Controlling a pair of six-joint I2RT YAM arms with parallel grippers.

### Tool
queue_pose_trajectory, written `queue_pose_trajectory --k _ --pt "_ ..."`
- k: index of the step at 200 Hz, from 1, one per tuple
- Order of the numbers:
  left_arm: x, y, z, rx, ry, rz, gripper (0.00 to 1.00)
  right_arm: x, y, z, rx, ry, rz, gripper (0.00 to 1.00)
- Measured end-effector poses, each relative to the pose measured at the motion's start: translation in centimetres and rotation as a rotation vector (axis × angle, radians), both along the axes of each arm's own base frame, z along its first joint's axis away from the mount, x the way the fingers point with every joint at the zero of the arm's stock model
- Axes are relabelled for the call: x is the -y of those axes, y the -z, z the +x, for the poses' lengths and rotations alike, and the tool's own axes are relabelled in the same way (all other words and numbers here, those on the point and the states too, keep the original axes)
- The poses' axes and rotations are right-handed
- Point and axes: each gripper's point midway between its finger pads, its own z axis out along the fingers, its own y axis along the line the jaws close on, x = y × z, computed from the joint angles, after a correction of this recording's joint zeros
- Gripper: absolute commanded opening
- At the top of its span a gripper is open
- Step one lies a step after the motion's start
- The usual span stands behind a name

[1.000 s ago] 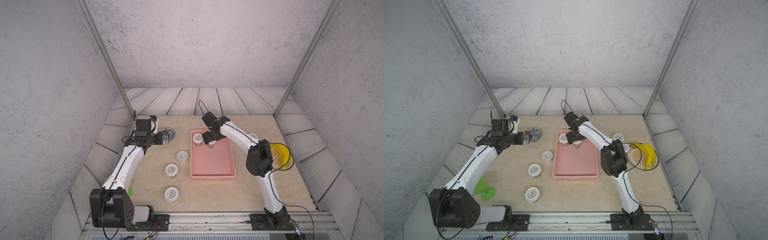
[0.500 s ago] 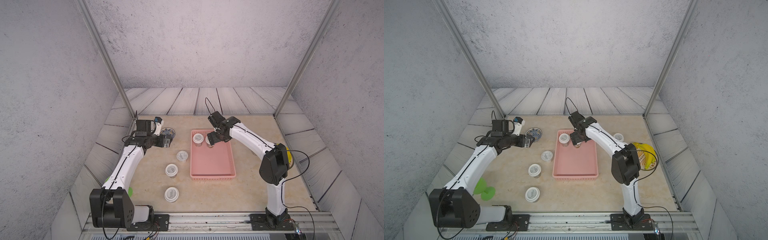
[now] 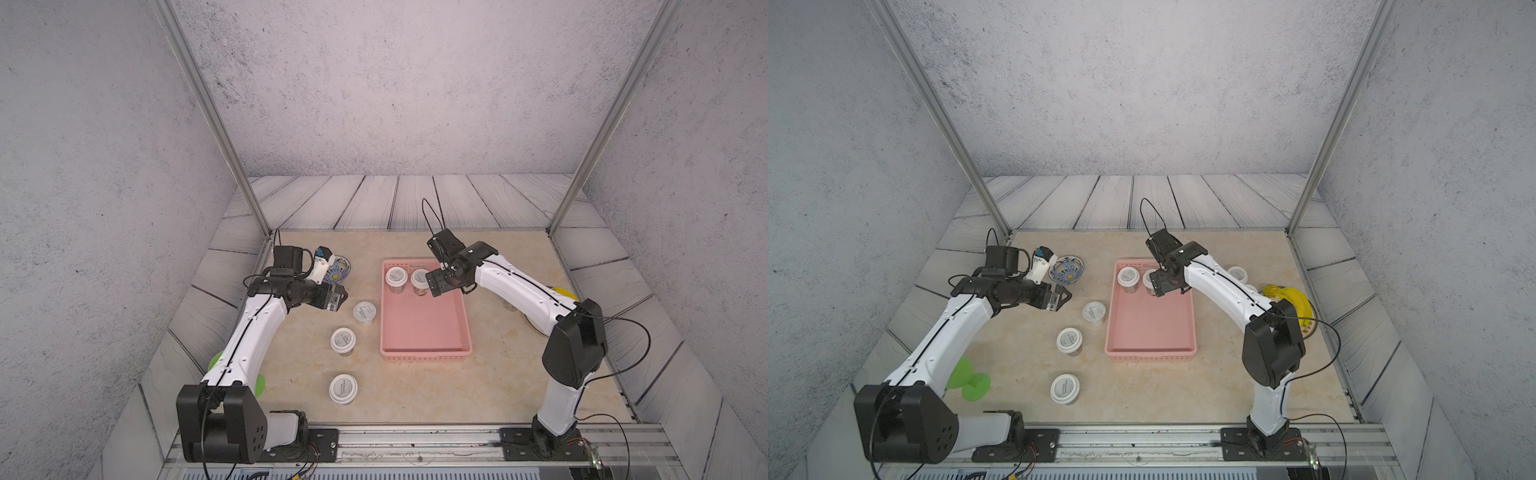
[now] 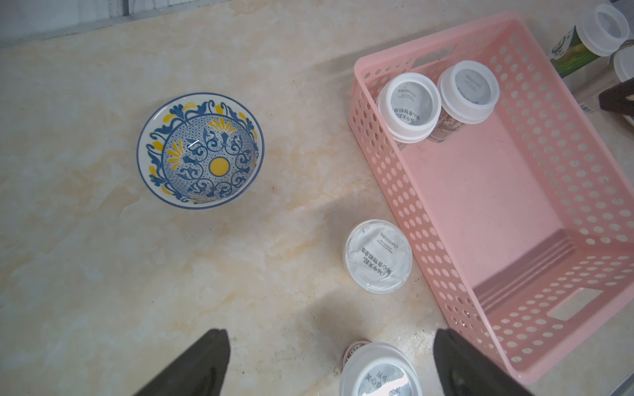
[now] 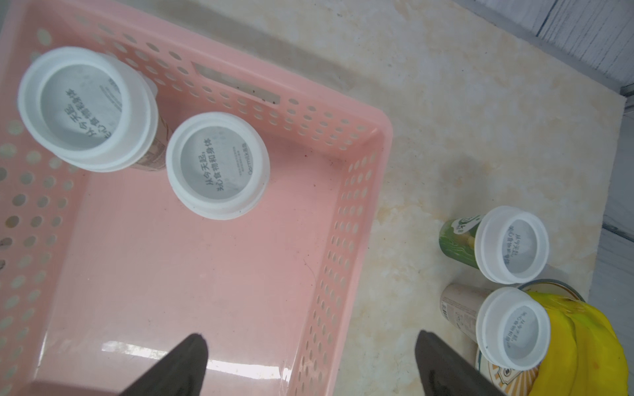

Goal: Put the yogurt in the basket
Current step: Pick up the yogurt from the center of the board.

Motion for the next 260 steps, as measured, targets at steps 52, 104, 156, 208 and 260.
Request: queue_pose_trajectory --k 52,104,156,208,260 --pt "0.1 1.2 -2.1 -0.072 0.034 0.021 0.99 2.2 0.1 -1.7 0.029 0.014 -0.025 1.0" --pt "1.4 2.8 -4.3 -0.124 0.118 0.064 0.98 4.3 -0.9 -2.2 0.103 0.029 -0.043 1.0" --pt "2.6 4.2 -6.1 -0.158 0.205 0.147 0.99 7.5 -2.5 -2.6 0.219 0.064 -0.064 1.0" --pt "2.4 5.8 -7.3 -0.2 0.23 0.192 0.99 8.9 -3.6 -2.5 0.31 0.084 -0.084 1.0" --pt "2.0 7.8 -7.7 -0.22 0.227 0.236 0.98 9.5 -3.8 -2.2 0.354 0.099 -0.107 1.0"
